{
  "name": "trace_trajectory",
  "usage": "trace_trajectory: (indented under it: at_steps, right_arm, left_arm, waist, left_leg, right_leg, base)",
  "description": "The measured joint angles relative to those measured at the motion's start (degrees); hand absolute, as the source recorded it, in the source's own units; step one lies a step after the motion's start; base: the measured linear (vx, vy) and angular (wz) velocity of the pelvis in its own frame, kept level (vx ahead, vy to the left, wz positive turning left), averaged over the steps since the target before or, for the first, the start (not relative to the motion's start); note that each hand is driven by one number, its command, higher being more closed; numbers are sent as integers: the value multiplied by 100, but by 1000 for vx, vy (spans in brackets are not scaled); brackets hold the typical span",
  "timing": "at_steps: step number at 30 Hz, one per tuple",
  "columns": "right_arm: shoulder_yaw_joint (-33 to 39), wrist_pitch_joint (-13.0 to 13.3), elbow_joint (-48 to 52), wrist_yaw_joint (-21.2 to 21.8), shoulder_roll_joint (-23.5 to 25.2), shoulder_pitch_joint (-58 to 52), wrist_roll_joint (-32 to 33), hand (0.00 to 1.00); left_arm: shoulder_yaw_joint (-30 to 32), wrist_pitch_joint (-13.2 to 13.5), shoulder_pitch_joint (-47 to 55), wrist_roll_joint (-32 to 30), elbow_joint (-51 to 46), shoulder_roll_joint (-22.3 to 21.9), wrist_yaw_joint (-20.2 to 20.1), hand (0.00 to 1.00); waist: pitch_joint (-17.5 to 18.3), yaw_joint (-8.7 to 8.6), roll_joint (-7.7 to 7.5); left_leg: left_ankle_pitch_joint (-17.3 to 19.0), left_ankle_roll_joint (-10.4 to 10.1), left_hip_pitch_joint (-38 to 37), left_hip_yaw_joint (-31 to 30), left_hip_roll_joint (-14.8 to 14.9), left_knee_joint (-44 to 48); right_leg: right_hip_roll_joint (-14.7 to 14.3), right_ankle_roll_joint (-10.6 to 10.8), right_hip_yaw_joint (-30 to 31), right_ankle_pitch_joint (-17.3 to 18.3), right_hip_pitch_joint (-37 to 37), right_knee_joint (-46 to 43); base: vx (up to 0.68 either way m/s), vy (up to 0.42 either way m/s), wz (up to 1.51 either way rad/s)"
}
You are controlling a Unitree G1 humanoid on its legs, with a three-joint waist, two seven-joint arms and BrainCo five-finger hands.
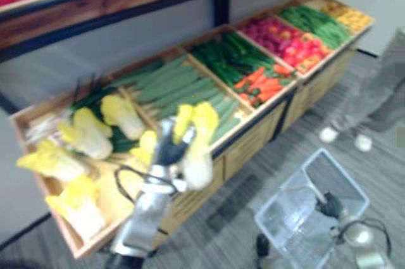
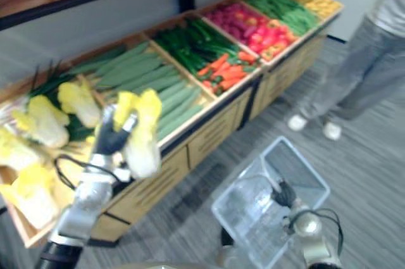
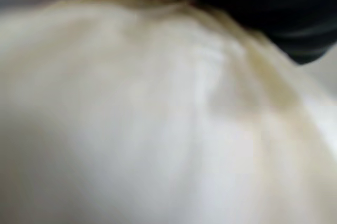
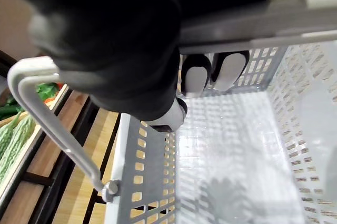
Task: Pick vegetable in the basket
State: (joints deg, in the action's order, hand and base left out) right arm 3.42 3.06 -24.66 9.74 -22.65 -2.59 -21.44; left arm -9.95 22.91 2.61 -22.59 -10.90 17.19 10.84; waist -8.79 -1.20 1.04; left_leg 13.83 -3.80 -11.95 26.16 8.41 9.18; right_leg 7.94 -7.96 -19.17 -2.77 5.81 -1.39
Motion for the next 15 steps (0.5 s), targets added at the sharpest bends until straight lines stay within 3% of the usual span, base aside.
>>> trace_trajectory:
  at_steps: [1,2,3,4,5,6,7,8,11,12,13,14,15]
  right_arm:
    - [-128,-52,116,60,-4,82,8,100]
    - [-281,-104,178,88,15,206,60,100]
    - [-371,-155,178,87,20,300,141,100]
    - [-454,-248,169,91,47,539,181,100]
    - [-469,-287,152,87,92,842,224,100]
    - [-502,-312,103,80,118,968,228,100]
    - [-690,-403,-21,85,135,1149,232,100]
    - [-899,-461,-172,103,234,1349,262,100]
    - [-1320,-587,-211,168,420,1509,367,100]
    - [-1543,-674,-348,228,617,1745,394,100]
    - [-1605,-702,-395,256,703,1847,396,100]
    - [-1817,-794,-551,303,804,2159,398,100]
    - [-1992,-889,-662,353,850,2438,399,100]
  left_arm:
    - [-66,-4,4,16,6,63,-303,100]
    - [-115,-4,4,160,16,126,-536,100]
    - [-124,0,2,221,24,127,-634,100]
    - [-213,-2,-1,414,69,75,-804,100]
    - [-390,4,-37,563,89,-20,-949,100]
    - [-456,3,-69,572,131,-38,-984,100]
    - [-647,-30,-55,575,293,-123,-1024,100]
    - [-846,-160,-22,619,544,-217,-1094,100]
    - [-1353,-486,-29,629,691,-260,-1129,100]
    - [-1462,-590,12,665,697,-308,-1122,100]
    - [-1464,-625,28,667,721,-344,-1121,100]
    - [-1478,-728,62,686,750,-386,-1097,100]
    - [-1587,-737,46,815,804,-450,-1095,100]
  waist:
    - [16,2,-157]
    - [44,26,-264]
    - [58,26,-286]
    - [115,78,-169]
    - [139,163,48]
    - [129,150,20]
    - [136,249,-164]
    - [126,434,-106]
    - [142,414,-14]
    - [120,466,4]
    - [92,483,32]
    - [10,595,95]
    - [-49,704,184]
  left_leg:
    - [16,6,-114,154,-81,10]
    - [27,19,-166,229,-109,38]
    - [31,30,-177,286,-101,63]
    - [52,235,-158,482,-5,-22]
    - [156,182,-151,643,242,-121]
    - [224,63,-165,706,238,-88]
    - [260,-4,-288,957,98,87]
    - [290,19,-326,1075,223,343]
    - [275,46,-212,854,505,1066]
    - [141,695,372,246,767,2347]
    - [-66,971,664,-111,849,2962]
    - [-174,678,1123,-979,708,3817]
    - [127,243,1498,-1670,309,3889]
  right_leg:
    - [243,-282,-516,-150,120,-335]
    - [323,-784,-849,-331,186,-457]
    - [327,-799,-997,-168,193,-462]
    - [302,-698,-1625,494,191,-481]
    - [394,-478,-2148,690,317,-952]
    - [579,-450,-2266,687,337,-1398]
    - [842,208,-2499,393,178,-1610]
    - [565,423,-2255,199,130,-1312]
    - [14,444,-1854,-21,-24,-601]
    - [-276,441,-1513,-30,-58,-363]
    - [-384,440,-1387,-26,-109,-259]
    - [-531,416,-1046,-4,-195,-71]
    - [-687,464,-722,39,-214,117]
  base:
    - [18,-16,-119]
    - [-1,-18,-118]
    - [-60,-36,-133]
    - [-104,-59,-149]
    - [-77,-68,-143]
    - [27,-85,-138]
    - [103,-89,-153]
    - [108,-130,-157]
    - [80,-137,-104]
    - [67,-225,-107]
    - [34,-242,-153]
    - [-32,-66,-176]
    - [-41,-15,-183]
